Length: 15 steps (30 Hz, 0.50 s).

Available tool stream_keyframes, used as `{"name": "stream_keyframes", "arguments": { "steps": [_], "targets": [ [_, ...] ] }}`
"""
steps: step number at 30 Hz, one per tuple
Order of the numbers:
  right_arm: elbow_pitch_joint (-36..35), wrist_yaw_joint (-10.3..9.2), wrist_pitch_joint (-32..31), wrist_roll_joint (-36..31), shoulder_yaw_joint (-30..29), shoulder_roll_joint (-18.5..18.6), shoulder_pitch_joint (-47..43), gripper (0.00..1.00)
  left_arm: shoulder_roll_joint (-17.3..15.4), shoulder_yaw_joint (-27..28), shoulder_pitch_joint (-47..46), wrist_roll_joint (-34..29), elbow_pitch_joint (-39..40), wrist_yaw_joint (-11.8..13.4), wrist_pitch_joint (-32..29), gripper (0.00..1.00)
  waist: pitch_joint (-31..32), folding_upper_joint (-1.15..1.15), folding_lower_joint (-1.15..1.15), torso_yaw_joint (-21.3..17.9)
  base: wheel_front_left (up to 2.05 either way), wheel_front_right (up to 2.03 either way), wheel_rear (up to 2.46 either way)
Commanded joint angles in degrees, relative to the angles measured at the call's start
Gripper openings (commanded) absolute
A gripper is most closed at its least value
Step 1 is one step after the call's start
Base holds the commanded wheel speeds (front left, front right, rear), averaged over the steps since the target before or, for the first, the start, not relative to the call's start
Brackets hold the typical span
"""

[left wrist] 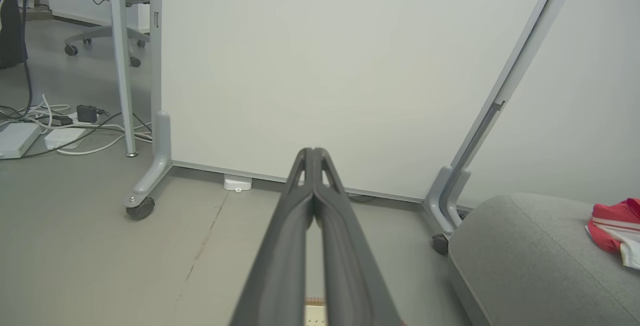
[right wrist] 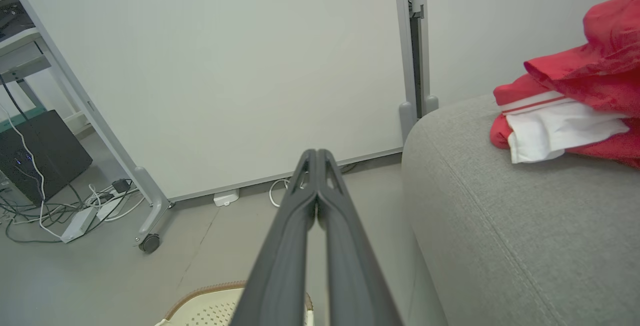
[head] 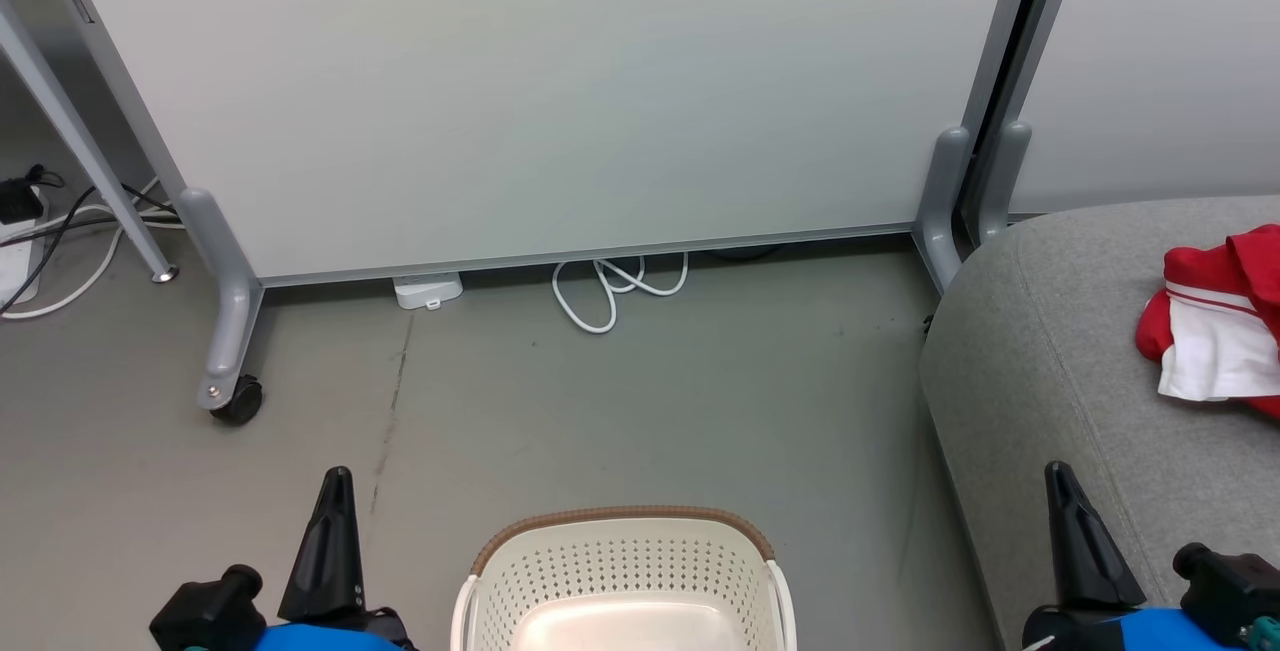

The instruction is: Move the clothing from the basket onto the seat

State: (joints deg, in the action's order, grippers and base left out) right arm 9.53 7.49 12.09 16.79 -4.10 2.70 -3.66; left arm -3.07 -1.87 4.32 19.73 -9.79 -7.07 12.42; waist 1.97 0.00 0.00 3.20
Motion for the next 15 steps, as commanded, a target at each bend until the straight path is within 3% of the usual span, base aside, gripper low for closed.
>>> {"name": "stream_keyframes", "arguments": {
  "steps": [1, 15],
  "targets": [
    [-0.73, 0.00, -0.39, 2.19, -0.19, 0.18, 1.68, 0.00, -0.13, 0.64, -1.99, 2.05, 0.62, -0.06, -0.44, 0.00, -0.02, 0.00, 0.00, -0.03, 0.00, 0.00, 0.00],
    [0.12, 0.00, -3.82, 16.30, -0.56, 0.20, 3.33, 0.00, -0.18, 2.07, -3.80, 15.69, -0.28, -0.15, -3.91, 0.00, -0.28, 0.00, 0.00, -0.42, 0.00, 0.00, 0.00]
  ]
}}
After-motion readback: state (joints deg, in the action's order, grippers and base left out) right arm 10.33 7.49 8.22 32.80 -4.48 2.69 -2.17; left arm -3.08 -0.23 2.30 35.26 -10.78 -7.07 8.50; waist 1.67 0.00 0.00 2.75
